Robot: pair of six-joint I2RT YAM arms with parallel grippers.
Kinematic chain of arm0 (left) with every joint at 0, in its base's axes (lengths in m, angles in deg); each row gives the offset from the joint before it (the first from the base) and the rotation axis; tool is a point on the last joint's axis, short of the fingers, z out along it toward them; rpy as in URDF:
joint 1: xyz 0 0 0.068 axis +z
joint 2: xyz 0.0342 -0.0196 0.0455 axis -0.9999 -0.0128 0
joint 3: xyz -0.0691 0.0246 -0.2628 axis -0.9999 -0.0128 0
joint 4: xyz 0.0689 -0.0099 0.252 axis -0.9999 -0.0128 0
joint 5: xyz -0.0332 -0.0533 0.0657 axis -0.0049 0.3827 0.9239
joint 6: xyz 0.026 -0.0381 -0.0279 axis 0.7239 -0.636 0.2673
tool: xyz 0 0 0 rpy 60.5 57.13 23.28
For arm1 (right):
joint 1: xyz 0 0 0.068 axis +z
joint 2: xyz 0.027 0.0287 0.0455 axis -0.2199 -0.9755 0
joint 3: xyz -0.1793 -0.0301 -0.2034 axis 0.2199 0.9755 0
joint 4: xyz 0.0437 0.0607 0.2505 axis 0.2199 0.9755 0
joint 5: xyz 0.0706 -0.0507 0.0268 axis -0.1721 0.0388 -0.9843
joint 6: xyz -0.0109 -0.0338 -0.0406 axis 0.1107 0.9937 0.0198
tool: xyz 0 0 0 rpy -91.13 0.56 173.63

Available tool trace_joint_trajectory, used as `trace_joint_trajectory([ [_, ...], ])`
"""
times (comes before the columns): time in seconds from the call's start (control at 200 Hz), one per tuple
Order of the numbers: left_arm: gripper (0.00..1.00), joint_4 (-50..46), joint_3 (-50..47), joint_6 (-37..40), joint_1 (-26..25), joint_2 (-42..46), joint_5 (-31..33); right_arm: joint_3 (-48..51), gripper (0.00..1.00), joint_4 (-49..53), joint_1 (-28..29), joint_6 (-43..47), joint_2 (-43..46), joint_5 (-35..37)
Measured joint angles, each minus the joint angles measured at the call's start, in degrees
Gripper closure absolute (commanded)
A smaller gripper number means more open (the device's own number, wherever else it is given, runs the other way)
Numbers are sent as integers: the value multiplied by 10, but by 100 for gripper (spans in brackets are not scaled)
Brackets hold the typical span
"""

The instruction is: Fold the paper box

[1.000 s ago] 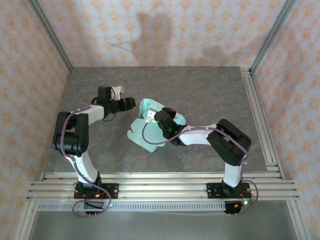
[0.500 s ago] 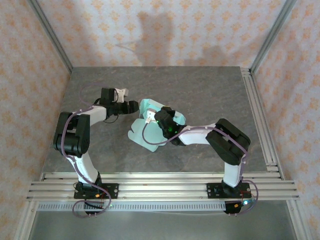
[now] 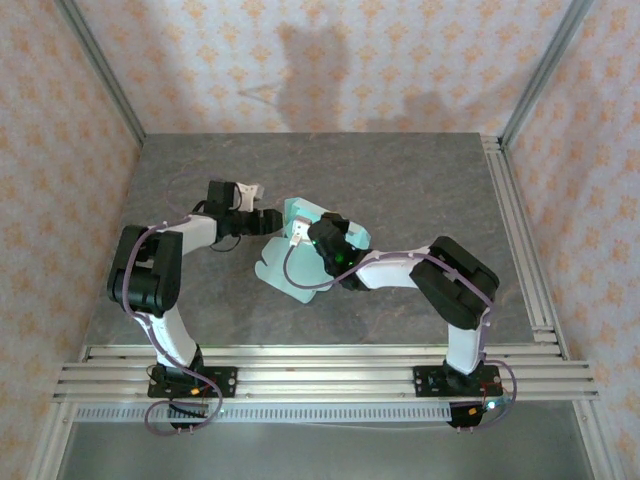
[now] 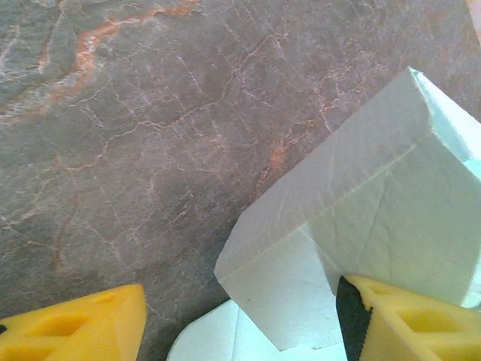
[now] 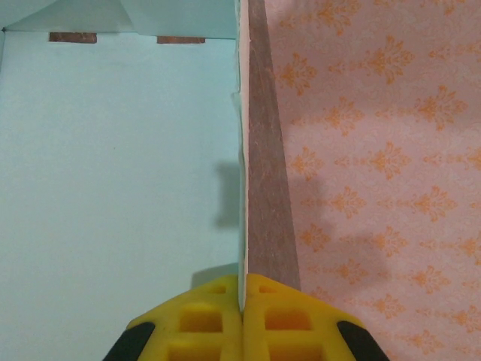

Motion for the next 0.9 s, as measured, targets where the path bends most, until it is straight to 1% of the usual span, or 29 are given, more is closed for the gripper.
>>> trace_joint_trajectory([
  [0.546, 32, -9, 8, 5, -16, 0, 0, -19, 100, 7, 0, 4, -9, 0],
  [0.771, 32, -7, 7, 5, -5, 1, -13, -20, 100, 9, 0, 4, -13, 0],
  [0.901, 32, 14, 7, -11, 15, 0, -33, -20, 100, 9, -1, 4, -13, -1],
])
